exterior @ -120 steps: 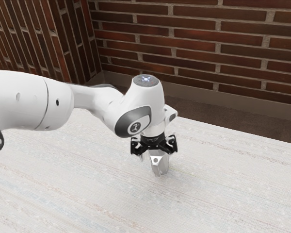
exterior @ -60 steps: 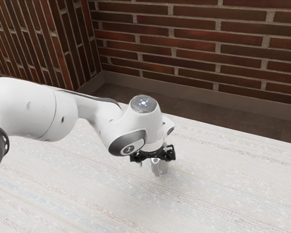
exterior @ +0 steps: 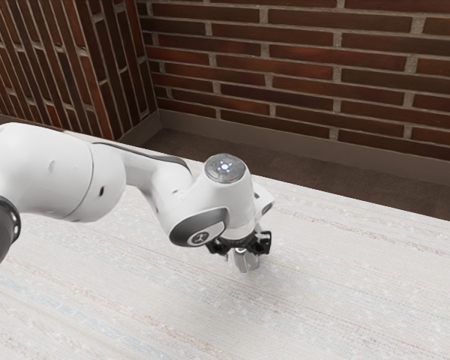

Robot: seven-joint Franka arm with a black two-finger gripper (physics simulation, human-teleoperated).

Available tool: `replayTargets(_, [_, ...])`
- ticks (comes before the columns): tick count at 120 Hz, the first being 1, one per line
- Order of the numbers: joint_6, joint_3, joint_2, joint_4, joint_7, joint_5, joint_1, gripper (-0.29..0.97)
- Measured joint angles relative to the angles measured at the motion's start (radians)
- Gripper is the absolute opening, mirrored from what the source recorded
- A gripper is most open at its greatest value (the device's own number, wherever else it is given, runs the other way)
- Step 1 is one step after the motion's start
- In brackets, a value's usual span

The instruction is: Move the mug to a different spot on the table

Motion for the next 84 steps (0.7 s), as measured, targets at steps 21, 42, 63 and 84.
replayTargets(21, [0.002, -0.009, 0.002, 0.0, 0.009, -0.003, 0.0, 0.35])
replayTargets(42, [0.001, -0.011, 0.001, -0.001, 0.02, -0.005, 0.002, 0.3])
replayTargets(63, [-0.002, -0.011, 0.0, -0.003, 0.033, -0.007, 0.002, 0.25])
replayTargets(84, [-0.003, -0.012, -0.003, -0.013, 0.043, -0.007, 0.001, 0.2])
